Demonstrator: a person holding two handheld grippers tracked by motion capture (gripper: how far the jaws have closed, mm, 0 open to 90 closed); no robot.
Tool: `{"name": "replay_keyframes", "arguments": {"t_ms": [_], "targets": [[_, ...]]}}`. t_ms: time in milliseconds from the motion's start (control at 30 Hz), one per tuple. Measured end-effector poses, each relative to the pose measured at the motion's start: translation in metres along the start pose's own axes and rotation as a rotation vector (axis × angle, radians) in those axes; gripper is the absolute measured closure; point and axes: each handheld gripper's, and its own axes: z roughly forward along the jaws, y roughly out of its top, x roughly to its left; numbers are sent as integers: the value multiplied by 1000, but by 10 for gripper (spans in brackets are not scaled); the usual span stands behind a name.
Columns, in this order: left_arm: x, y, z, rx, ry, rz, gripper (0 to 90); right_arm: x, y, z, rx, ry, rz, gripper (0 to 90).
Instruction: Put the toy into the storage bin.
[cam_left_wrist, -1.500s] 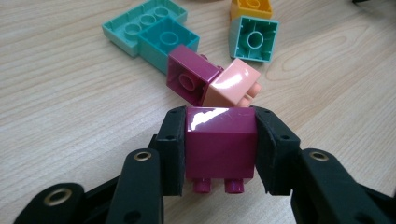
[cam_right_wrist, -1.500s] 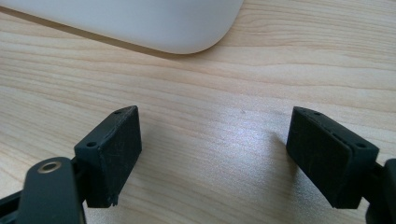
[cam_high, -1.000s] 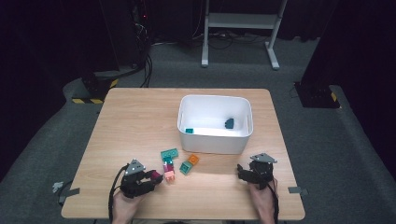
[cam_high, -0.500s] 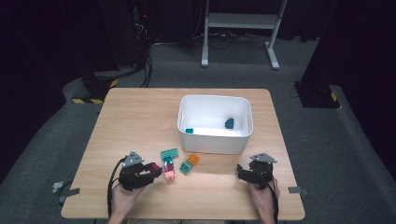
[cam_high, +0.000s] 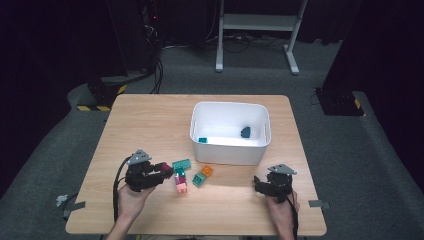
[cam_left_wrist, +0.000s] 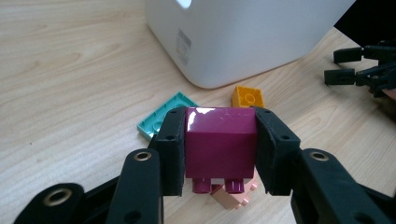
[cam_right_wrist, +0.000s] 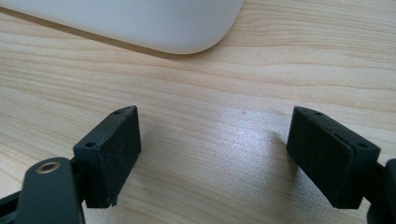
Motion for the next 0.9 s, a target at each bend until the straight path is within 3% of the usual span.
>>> {"name": "replay_keyframes", "arguments": {"t_ms": [533, 700, 900], "targets": [[2, 29, -1, -5, -3, 22, 583, 0, 0, 0, 1, 0, -1, 174], [4, 38, -2, -13, -37, 3, 583, 0, 0, 0, 1, 0, -1, 174], [4, 48, -2, -13, -39, 13, 583, 0, 0, 0, 1, 0, -1, 174]]}}
